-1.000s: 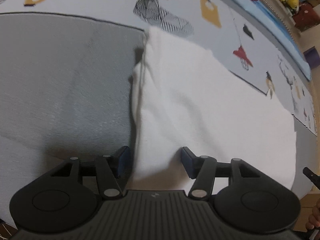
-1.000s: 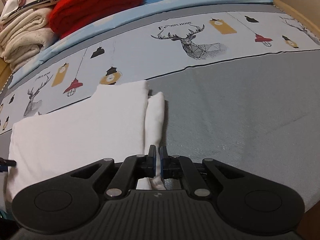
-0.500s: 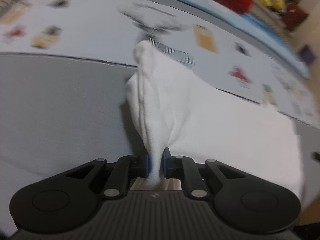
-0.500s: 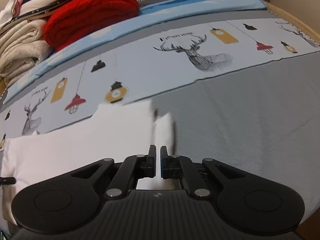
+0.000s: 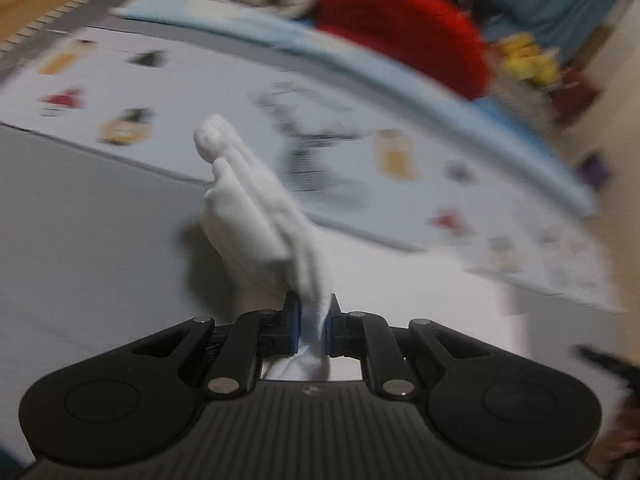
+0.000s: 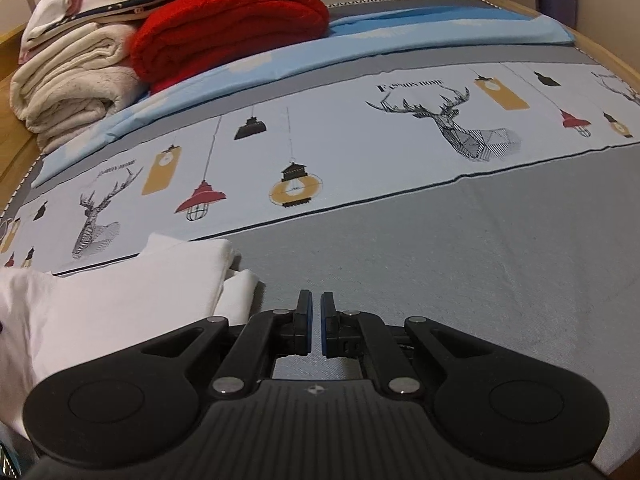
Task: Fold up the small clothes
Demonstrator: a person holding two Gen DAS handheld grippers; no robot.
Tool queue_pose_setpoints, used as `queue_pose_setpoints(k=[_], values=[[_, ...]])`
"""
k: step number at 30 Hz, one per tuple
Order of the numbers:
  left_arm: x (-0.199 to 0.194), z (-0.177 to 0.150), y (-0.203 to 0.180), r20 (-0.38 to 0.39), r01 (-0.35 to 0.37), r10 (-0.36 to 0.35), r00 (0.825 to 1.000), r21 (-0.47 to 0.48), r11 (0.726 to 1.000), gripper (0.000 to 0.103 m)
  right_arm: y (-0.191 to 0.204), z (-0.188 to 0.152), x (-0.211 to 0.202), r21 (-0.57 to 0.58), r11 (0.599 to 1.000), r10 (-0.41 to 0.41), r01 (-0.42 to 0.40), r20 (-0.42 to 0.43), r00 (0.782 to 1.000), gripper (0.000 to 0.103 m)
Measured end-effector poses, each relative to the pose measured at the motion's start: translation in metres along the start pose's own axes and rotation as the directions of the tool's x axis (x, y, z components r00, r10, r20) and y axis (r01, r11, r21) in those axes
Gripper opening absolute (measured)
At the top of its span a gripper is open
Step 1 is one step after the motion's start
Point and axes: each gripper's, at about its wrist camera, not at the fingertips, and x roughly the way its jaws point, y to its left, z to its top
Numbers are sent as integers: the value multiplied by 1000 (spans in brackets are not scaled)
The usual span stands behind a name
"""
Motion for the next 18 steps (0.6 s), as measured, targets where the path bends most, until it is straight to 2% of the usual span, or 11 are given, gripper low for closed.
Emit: queue_pose_setpoints(k=[2, 4, 9, 11, 12, 13, 18], values=[[9, -2, -28, -11, 113, -114, 993, -24, 993, 12, -1, -1, -4, -11, 1000, 10, -10, 9, 1000, 3], [21, -6, -56, -32, 186, -187, 982, -41, 982, 12, -3, -1, -7, -15, 1000, 17, -17, 14, 1000, 3], [63, -21, -143, -105, 307, -309, 945, -32, 951, 14, -10, -1, -12, 3, 1000, 29, -29, 21, 999, 3], [81, -28, -171, -157, 349, -351, 923, -45, 936, 24, -10, -1, -13, 10, 999, 39, -40, 27, 999, 3], [88, -29, -179, -194, 386, -389, 901, -55, 921, 26, -10, 0, -14, 13, 999, 50, -50, 32, 998, 3], [88, -29, -181, -200, 397, -400, 894, -59, 916, 27, -9, 0, -15, 17, 998, 59, -59, 38, 998, 3], [59, -6, -141, -94, 291, -293, 952, -31, 956, 28, -2, 6, -10, 62, 986, 155, -158, 44, 987, 3]])
